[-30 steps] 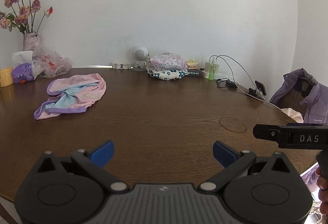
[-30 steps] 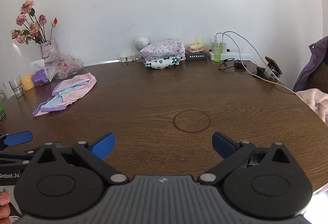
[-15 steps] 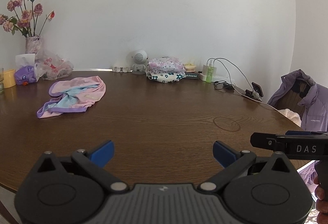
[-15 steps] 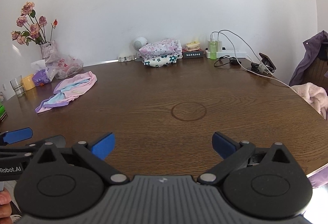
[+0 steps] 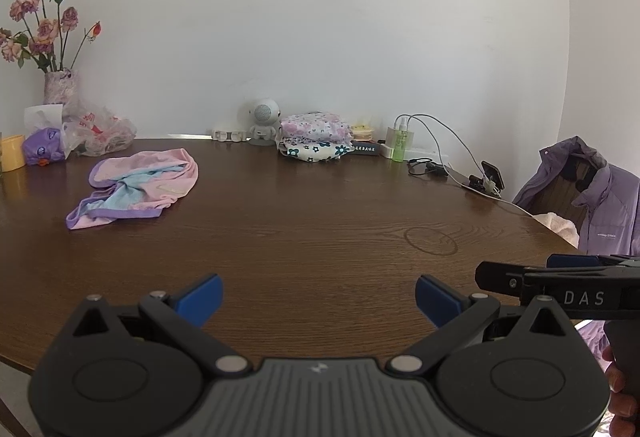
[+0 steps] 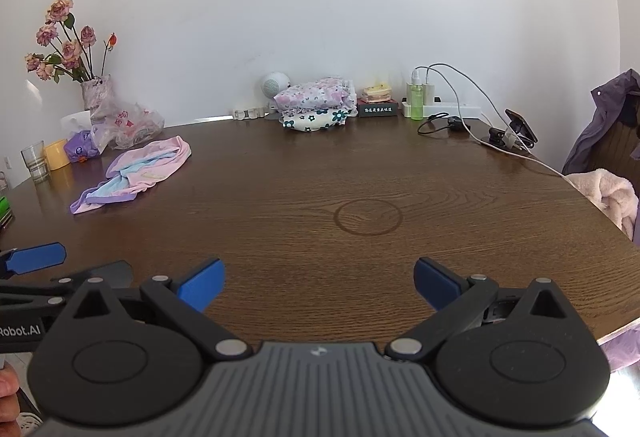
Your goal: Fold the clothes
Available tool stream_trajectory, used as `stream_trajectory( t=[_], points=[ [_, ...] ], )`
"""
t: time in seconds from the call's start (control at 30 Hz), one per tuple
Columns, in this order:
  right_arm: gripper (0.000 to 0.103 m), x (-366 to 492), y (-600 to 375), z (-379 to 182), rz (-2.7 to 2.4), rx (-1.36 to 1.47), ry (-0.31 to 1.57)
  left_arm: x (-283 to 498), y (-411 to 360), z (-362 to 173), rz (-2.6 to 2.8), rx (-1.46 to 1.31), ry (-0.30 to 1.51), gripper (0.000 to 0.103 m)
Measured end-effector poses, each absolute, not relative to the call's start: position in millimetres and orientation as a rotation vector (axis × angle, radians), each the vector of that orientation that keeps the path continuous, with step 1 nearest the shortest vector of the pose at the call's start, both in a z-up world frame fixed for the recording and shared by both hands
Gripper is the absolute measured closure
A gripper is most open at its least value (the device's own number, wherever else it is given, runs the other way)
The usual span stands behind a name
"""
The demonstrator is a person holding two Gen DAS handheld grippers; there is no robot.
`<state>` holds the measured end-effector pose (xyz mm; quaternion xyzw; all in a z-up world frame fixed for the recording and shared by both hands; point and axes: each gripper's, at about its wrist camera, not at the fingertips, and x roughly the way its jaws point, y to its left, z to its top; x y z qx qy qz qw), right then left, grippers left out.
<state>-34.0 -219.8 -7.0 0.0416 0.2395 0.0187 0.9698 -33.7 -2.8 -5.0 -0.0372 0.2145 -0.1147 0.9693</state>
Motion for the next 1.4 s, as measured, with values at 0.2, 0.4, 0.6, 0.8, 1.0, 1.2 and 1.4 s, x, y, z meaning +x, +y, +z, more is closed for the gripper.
stream_trajectory(
  t=[0.2, 0.4, 0.6, 0.8, 1.0, 1.2, 1.4],
  points=[
    [0.000, -34.5, -219.1, -8.0, 0.042, 0.078, 0.483, -34.1, -3.1, -5.3, -0.202, -0.074, 0.436, 0.000],
    [0.000, -32.9, -218.9, -8.8, 0.045, 0.080, 0.488, -34.7, -4.4, -5.6, -0.194, -0.067, 0.433, 0.000],
    [0.000, -32.8, -219.0, -9.9, 0.046, 0.083, 0.491, -32.3, -2.4, -7.8, -0.175, -0.074, 0.446, 0.000],
    [0.000, -32.5, -218.2, -11.3, 0.051, 0.081, 0.495, -32.9, -4.1, -8.8, -0.181, -0.069, 0.448, 0.000],
    [0.000, -32.3, -218.5, -12.0, 0.050, 0.087, 0.500, -32.8, -4.7, -9.6, -0.178, -0.069, 0.453, 0.000],
    [0.000, -31.5, -218.8, -12.7, 0.058, 0.089, 0.509, -33.4, -4.3, -10.0, -0.177, -0.073, 0.456, 0.000],
    [0.000, -31.9, -220.0, -13.1, 0.062, 0.098, 0.510, -34.1, -4.0, -9.6, -0.174, -0.068, 0.453, 0.000]
  ],
)
